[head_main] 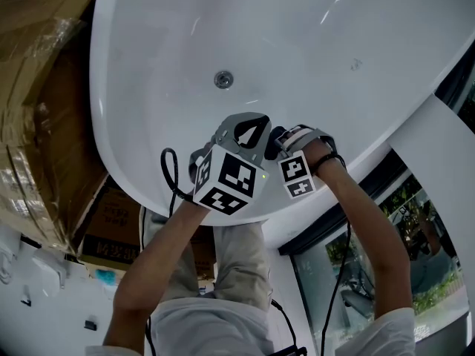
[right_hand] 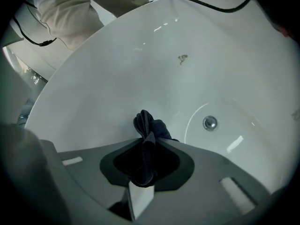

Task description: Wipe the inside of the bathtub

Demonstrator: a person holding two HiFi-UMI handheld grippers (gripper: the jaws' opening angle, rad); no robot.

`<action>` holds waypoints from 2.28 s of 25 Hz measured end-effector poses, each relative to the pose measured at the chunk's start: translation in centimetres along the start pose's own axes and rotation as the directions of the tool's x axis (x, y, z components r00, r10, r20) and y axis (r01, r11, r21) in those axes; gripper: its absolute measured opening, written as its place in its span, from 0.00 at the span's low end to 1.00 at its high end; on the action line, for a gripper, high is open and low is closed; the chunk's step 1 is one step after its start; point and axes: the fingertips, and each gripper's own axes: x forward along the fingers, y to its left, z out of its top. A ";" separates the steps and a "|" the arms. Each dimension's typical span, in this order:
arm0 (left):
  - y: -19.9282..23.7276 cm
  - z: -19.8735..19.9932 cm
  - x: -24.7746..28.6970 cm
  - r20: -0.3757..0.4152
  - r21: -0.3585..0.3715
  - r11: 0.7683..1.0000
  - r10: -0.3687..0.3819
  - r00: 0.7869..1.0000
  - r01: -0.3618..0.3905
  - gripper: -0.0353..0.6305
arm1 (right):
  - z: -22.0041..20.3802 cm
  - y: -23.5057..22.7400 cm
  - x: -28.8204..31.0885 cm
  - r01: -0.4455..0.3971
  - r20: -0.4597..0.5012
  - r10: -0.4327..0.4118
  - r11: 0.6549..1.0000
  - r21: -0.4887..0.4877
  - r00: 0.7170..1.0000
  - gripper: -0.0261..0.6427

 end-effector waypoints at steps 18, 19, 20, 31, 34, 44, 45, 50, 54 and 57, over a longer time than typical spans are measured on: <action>1.1 1.0 0.6 0.006 -0.016 1.000 0.020 1.000 -0.020 0.05 | -21.9 -11.6 -8.8 0.262 -0.321 -0.238 0.965 0.034 0.917 0.13; 1.1 1.1 0.8 0.006 -0.017 1.000 0.020 1.000 -0.020 0.05 | -23.2 -12.0 -9.4 0.273 -0.345 -0.247 0.962 0.027 0.905 0.13; 1.1 1.1 0.9 0.005 -0.018 1.000 0.018 1.000 -0.018 0.05 | -24.4 -12.5 -9.9 0.283 -0.370 -0.255 0.959 0.020 0.893 0.13; 0.8 1.2 1.9 -0.011 -0.009 1.000 0.004 1.000 -0.004 0.05 | -37.3 -14.7 -15.3 0.322 -0.657 -0.236 0.947 0.011 0.716 0.13; 1.1 1.1 2.0 -0.014 -0.011 1.000 0.014 1.000 -0.014 0.05 | -39.8 -13.3 -15.9 0.243 -0.738 -0.169 0.970 -0.008 0.653 0.13; 0.8 1.5 2.4 -0.010 -0.021 1.000 0.014 1.000 -0.014 0.05 | -38.1 -12.3 -13.5 0.184 -0.724 -0.086 0.981 0.057 0.684 0.13; 0.8 1.6 2.4 -0.008 -0.021 1.000 0.014 1.000 -0.014 0.05 | -37.8 -12.2 -13.1 0.184 -0.722 -0.087 0.981 0.056 0.687 0.13; 1.3 1.7 2.1 -0.005 -0.020 1.000 0.020 1.000 -0.020 0.05 | -35.3 -11.7 -11.2 0.172 -0.694 -0.095 0.984 0.043 0.714 0.13; 1.4 1.8 2.0 -0.006 -0.017 1.000 0.023 1.000 -0.023 0.05 | -33.1 -11.2 -9.6 0.166 -0.667 -0.099 0.985 0.038 0.738 0.13; 1.2 1.7 1.9 -0.008 -0.014 1.000 0.021 1.000 -0.021 0.05 | -31.7 -10.8 -8.7 0.162 -0.652 -0.096 0.986 0.041 0.752 0.13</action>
